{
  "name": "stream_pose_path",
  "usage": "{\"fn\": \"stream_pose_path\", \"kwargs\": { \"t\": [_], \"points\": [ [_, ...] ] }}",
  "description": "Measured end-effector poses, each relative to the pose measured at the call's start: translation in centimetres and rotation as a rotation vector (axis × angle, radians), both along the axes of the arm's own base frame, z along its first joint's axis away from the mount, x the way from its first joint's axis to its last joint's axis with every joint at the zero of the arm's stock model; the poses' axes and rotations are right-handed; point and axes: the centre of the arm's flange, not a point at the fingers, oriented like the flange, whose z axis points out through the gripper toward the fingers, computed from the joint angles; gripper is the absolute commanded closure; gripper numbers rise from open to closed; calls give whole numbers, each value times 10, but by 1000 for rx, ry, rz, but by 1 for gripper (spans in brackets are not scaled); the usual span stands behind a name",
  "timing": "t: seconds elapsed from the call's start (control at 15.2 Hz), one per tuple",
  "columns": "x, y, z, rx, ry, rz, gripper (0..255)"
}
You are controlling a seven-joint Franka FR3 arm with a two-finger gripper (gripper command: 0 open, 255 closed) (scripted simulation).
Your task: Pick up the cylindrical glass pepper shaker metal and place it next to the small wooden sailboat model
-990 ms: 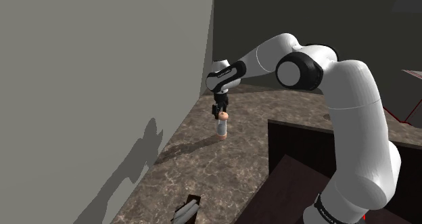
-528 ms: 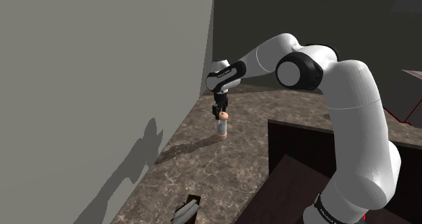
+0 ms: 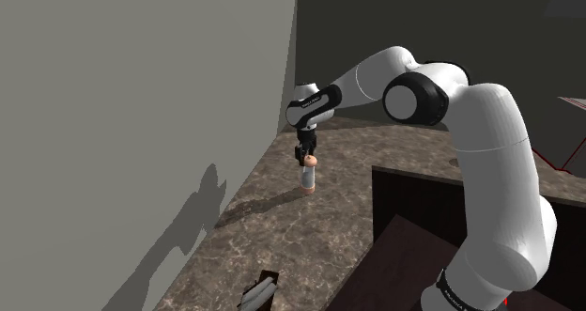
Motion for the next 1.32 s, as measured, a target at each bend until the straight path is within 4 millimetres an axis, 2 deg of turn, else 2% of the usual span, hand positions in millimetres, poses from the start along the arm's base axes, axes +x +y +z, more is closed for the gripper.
{"fn": "stream_pose_path", "kwargs": {
  "t": [0.26, 1.32],
  "points": [
    [0, 0, 10, 0, 1, 0, 255],
    [0, 1, 95, 0, 0, 0, 255]
  ]
}}
